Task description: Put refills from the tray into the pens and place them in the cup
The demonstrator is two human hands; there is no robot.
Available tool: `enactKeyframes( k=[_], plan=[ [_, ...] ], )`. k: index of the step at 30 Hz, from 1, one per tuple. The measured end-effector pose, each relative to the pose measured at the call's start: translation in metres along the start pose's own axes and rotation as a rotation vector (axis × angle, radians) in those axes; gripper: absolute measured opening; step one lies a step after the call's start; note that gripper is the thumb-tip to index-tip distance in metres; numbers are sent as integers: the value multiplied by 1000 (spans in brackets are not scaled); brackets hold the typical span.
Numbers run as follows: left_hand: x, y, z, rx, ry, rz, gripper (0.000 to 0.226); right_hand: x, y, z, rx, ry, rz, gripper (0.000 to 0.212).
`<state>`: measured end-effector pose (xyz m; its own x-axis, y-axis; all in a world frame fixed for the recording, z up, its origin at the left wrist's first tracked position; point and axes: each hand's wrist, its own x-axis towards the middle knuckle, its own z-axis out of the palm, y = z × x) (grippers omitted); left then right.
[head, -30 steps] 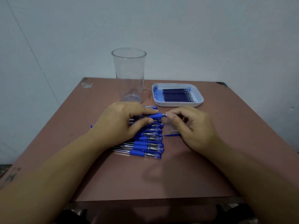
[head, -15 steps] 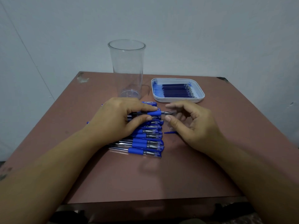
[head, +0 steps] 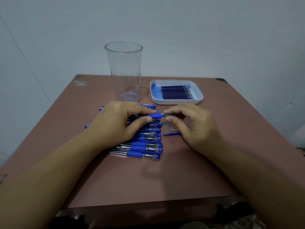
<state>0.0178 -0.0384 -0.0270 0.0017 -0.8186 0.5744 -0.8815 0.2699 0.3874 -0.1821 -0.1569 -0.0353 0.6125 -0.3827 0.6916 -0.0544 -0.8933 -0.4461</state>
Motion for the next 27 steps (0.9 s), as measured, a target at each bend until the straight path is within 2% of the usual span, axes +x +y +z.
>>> enactKeyframes(
  k=[6, 11, 14, 18, 20, 23, 27],
  plan=[
    [-1, -3, -2, -22, 15, -23, 29, 1, -1, -3, 46, 34, -19, 16],
    [0, -10, -5, 4, 25, -46, 31, 2, 3, -7, 24, 42, 119, 15],
    [-1, -15, -7, 17, 28, -51, 31, 3, 12, -14, -97, -143, 193, 15],
    [-1, -16, -7, 33, 18, -53, 32, 11, 15, -17, -286, -502, 104, 18],
    [-1, -16, -6, 21, 10, -53, 33, 16, 10, -15, -308, -607, 124, 23],
    [-1, -15, -6, 8, 8, -56, 34, 21, 5, -16, -258, -627, 180, 27],
    [-1, -16, -5, 15, 17, -42, 32, 22, 5, -25, -174, -561, 260, 27]
  ],
)
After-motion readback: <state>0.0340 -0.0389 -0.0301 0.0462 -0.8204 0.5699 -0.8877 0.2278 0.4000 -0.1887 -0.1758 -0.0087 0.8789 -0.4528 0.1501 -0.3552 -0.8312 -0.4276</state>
